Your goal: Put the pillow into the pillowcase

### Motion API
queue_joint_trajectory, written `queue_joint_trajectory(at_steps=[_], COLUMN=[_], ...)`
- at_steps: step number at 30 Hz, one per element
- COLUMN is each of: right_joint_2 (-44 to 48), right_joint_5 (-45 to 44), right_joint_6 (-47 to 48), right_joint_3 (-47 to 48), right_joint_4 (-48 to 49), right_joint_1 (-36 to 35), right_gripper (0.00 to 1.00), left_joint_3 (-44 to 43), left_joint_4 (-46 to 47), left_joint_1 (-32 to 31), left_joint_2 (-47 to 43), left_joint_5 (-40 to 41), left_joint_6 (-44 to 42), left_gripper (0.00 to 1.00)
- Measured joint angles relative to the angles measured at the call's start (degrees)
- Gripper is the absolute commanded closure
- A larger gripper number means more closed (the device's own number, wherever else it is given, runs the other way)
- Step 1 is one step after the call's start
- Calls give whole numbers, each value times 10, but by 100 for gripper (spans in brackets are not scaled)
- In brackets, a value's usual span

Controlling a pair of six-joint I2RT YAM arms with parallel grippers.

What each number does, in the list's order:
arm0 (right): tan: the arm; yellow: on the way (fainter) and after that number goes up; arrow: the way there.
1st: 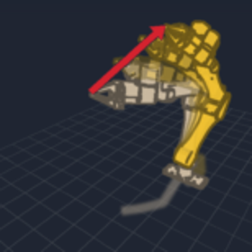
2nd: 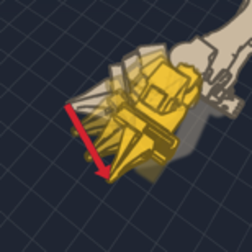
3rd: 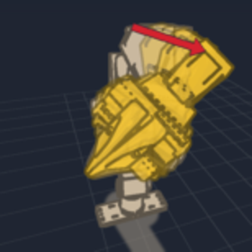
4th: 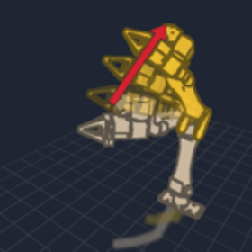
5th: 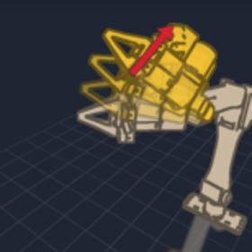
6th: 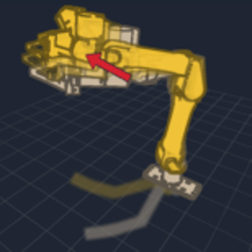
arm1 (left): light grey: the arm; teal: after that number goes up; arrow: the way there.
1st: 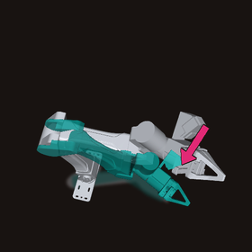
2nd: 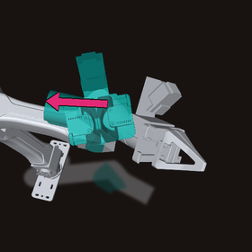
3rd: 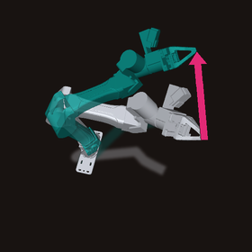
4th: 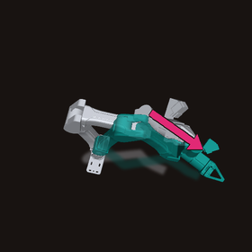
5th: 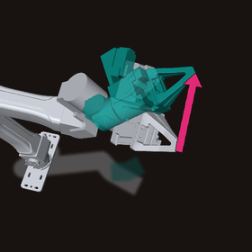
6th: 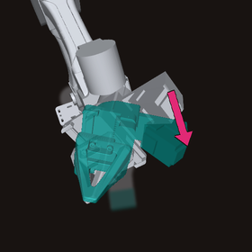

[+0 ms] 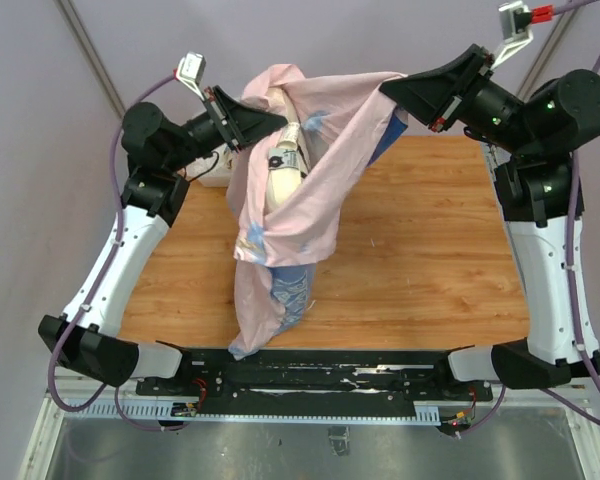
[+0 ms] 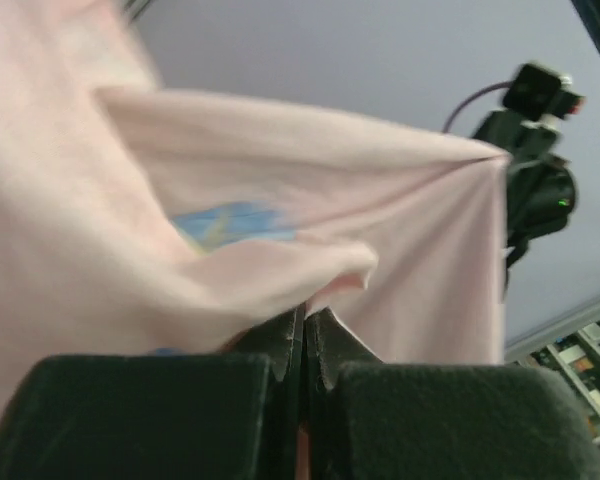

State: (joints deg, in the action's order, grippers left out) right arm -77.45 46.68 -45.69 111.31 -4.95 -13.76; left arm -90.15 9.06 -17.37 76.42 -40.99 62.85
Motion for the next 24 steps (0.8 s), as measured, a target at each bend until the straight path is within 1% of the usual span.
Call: queue_joint_trajectory(at_steps=[3,5,9,11,18,21,24], right_joint_2=[11,23,35,38,33,24,13], right_joint_5=[5,10,13,13,-1,-3,-4], right_joint_6=[-6,-12,-19,-20,-24,-29,-38], right_joint_3=[26,26,16,1,-76,-89,-89], right_joint_4=[12,18,41,50,76,81,88], right_joint_1=[0,0,0,0,0,0,0], right_gripper=[99,99,99,99,99,99,99], left_joint_3=[72,103,112,86,-118,-169,-177], left_joint_4=[23,35,45,36,-10,-14,-15], left_joint_1=[0,1,1,1,16,23,32], left_joint_2=[-1,-1,-1,1,30,31,26], left_joint_5=[0,2,1,-2,-16,-17,-18], left_joint_6=[16,23,36,39,38,35,34], left_gripper=[100,100,100,100,100,100,100])
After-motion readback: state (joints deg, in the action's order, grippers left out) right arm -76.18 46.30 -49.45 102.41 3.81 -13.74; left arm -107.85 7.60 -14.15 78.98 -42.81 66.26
